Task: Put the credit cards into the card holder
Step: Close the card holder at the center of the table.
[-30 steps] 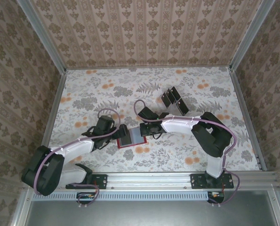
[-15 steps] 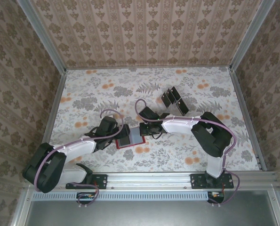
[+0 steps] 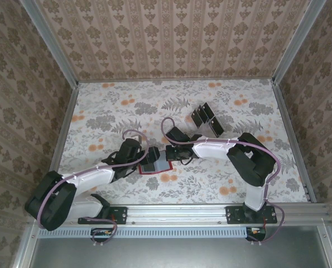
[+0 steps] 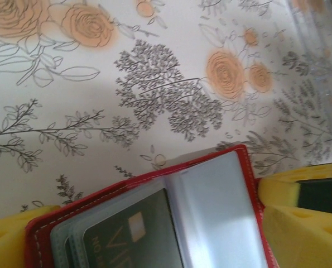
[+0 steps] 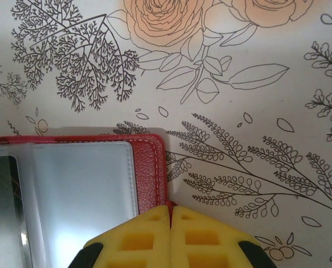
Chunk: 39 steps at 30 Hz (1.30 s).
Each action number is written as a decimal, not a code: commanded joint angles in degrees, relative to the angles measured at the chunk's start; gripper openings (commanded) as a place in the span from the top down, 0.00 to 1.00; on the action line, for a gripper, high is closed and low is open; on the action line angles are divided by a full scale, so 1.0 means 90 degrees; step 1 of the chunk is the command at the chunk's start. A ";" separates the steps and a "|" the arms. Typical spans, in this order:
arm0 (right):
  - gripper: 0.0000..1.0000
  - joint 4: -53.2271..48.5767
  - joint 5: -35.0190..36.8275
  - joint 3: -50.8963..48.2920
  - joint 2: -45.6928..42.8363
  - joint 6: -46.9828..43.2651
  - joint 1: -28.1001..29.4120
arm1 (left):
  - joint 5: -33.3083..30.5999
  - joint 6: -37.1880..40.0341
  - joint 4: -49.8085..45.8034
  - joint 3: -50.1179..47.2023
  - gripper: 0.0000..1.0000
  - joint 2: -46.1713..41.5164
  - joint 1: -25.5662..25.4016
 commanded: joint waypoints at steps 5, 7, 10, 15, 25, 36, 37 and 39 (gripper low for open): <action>1.00 0.0214 -0.0536 -0.0375 0.0091 0.0325 -0.0059 | 0.0014 -0.0223 0.0029 0.0310 0.00 -0.0460 -0.0360; 1.00 0.0446 -0.0659 -0.0511 0.0014 0.0436 -0.0165 | -0.0069 -0.0277 0.0045 0.0364 0.00 -0.0470 -0.0487; 1.00 0.0986 -0.0966 -0.0832 -0.0089 0.0726 -0.0384 | -0.0164 -0.0367 0.0206 0.0381 0.01 -0.0393 -0.0683; 1.00 0.2100 -0.1562 -0.1404 -0.0127 0.1321 -0.0697 | -0.0278 -0.0489 0.0623 0.0369 0.00 -0.0077 -0.0950; 1.00 0.3134 -0.1760 -0.2073 -0.0163 0.2056 -0.0988 | -0.0475 -0.0543 0.1278 0.0568 0.00 0.0594 -0.1394; 0.65 0.2362 -0.1114 -0.2207 -0.0967 0.1765 -0.1036 | -0.0793 -0.0653 0.1403 0.0456 0.01 0.1242 -0.1530; 0.61 0.2267 -0.1055 -0.2214 -0.1089 0.1738 -0.1036 | -0.0802 -0.0659 0.1425 0.0441 0.01 0.1281 -0.1531; 0.57 0.2061 -0.0942 -0.2254 -0.1382 0.1663 -0.1036 | -0.0817 -0.0676 0.1498 0.0430 0.01 0.1393 -0.1550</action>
